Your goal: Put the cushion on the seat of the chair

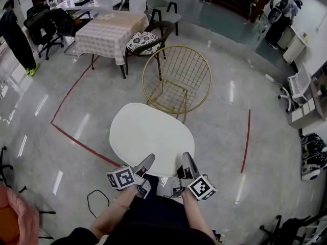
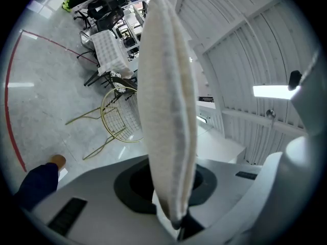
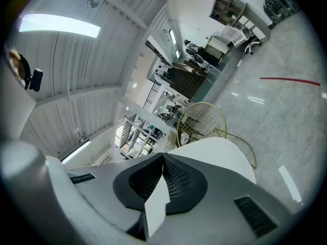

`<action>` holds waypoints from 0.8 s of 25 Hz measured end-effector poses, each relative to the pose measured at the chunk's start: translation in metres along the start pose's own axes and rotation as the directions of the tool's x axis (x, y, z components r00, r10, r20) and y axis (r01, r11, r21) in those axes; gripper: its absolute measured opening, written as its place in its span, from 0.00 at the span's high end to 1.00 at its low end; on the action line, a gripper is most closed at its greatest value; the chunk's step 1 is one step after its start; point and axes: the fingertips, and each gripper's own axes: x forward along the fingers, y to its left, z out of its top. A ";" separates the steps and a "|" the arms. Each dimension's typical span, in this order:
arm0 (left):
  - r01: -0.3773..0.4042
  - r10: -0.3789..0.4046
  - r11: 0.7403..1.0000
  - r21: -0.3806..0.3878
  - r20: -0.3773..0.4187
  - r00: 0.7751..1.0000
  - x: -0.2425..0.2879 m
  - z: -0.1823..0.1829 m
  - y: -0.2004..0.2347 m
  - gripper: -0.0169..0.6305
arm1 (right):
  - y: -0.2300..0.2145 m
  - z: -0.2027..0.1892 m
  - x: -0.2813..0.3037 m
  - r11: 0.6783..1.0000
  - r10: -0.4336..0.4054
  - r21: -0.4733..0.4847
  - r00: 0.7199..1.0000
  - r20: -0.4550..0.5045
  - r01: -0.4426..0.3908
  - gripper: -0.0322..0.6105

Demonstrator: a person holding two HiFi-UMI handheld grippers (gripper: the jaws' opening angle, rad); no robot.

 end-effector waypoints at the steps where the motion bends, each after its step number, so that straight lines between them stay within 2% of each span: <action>1: 0.001 -0.001 1.000 -0.003 0.000 1.000 0.004 0.004 0.000 0.85 | 0.000 0.002 0.005 1.000 0.002 0.004 1.000 0.001 -0.002 0.97; 10: -0.001 0.001 1.000 0.015 -0.002 1.000 0.050 0.053 0.011 0.85 | -0.008 0.025 0.069 1.000 -0.013 0.005 1.000 0.001 0.013 0.97; 20: -0.028 0.027 0.999 -0.020 -0.015 1.000 0.096 0.113 0.021 0.85 | -0.006 0.049 0.141 0.999 -0.032 0.023 0.999 -0.006 0.032 0.97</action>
